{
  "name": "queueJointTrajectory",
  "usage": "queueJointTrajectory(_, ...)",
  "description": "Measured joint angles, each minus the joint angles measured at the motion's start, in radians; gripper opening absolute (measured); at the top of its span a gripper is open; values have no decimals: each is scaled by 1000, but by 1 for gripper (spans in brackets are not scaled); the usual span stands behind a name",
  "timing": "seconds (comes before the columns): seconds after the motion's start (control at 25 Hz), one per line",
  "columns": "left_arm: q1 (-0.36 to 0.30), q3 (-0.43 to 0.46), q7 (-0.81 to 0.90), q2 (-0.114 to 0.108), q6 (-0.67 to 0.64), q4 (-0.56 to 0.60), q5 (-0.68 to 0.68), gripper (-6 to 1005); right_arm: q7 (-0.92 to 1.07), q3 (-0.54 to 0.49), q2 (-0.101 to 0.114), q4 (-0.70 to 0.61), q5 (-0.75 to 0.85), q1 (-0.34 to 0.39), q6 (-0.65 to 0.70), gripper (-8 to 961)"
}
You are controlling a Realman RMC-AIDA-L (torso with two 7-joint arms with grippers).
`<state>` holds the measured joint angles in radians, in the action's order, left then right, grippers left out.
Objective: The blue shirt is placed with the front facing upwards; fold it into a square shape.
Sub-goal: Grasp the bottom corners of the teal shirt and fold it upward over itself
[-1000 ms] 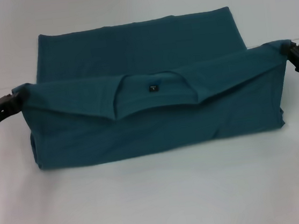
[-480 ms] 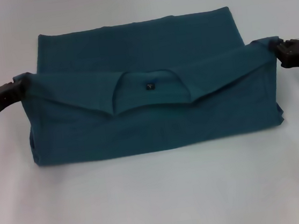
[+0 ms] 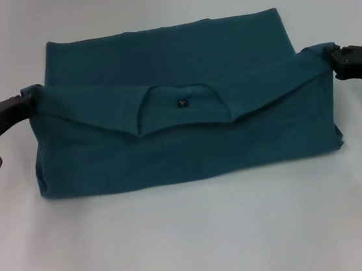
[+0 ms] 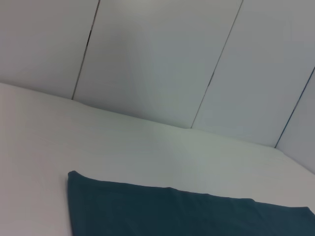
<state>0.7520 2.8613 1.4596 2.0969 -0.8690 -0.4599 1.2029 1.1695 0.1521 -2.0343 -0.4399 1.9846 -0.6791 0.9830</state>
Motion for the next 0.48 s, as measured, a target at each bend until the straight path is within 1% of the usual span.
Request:
queueJointTrajectory(0.2,12,-2,-6,0,20,2,10,37,-19,1,3,6,-22,-9,-13,41)
queueJointTrajectory(0.36,23,-3,-9,0,46,11,18,37,-21,1,16,20,-26,-18,-26,41)
queueJointTrajectory(0.48,31,-4,-18,0,74,20,21,38,-22,1,20,26,-30,-28,-51,41)
